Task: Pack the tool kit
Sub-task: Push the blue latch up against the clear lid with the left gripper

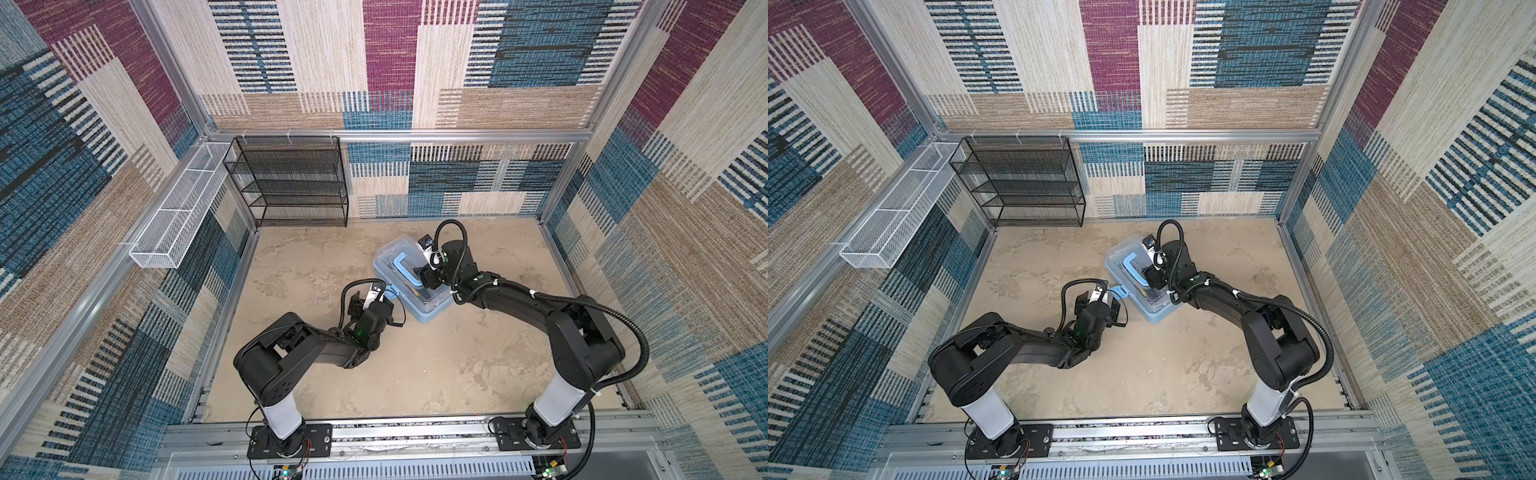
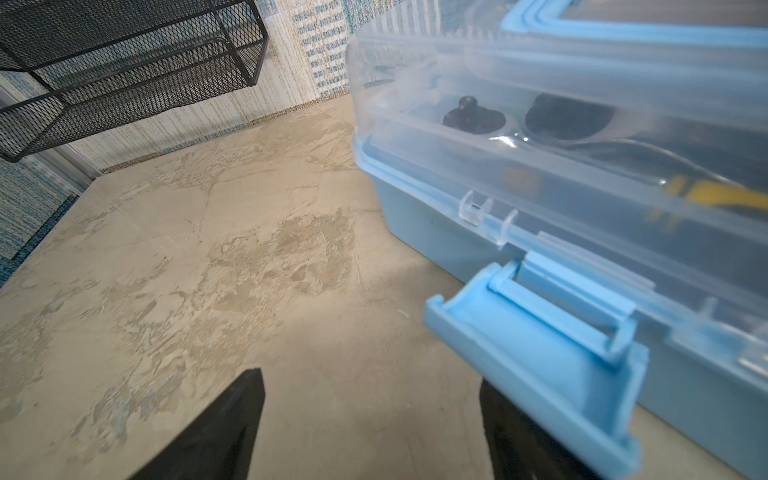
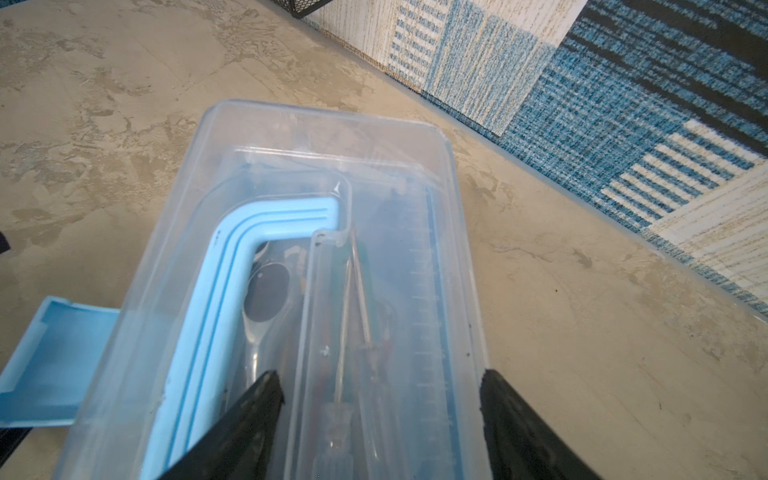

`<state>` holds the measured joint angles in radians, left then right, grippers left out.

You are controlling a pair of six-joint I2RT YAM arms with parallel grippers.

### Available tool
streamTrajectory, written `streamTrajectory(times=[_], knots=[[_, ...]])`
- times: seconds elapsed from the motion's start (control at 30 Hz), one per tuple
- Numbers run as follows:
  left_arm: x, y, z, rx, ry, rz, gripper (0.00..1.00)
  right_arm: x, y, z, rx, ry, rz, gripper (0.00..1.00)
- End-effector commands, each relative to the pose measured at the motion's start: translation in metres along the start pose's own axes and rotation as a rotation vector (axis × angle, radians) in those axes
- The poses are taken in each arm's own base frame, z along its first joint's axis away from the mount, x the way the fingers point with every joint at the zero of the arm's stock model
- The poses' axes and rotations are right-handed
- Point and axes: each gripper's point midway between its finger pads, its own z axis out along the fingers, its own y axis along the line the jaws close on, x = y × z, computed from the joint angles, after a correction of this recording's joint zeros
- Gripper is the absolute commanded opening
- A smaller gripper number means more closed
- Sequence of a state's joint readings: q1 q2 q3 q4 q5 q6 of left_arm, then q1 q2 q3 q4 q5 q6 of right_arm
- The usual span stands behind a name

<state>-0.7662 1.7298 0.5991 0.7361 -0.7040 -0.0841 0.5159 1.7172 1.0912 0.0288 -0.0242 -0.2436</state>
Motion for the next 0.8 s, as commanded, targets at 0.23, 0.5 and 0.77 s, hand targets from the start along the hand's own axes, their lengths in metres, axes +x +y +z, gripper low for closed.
streamTrajectory(times=[0.23, 0.5, 0.77], knots=[[-0.022, 0.004, -0.003, -0.010, -0.040, -0.038, 0.85, 0.066, 0.029, -0.005, -0.127, 0.259, 0.019, 0.76], [-0.028, 0.001, -0.001, 0.021, -0.042, -0.042, 0.85, 0.045, 0.023, -0.005, -0.107, 0.215, 0.045, 0.72], [-0.025, -0.004, 0.004, 0.101, -0.001, -0.092, 0.84, 0.007, 0.017, -0.012, -0.098, 0.128, 0.062, 0.68]])
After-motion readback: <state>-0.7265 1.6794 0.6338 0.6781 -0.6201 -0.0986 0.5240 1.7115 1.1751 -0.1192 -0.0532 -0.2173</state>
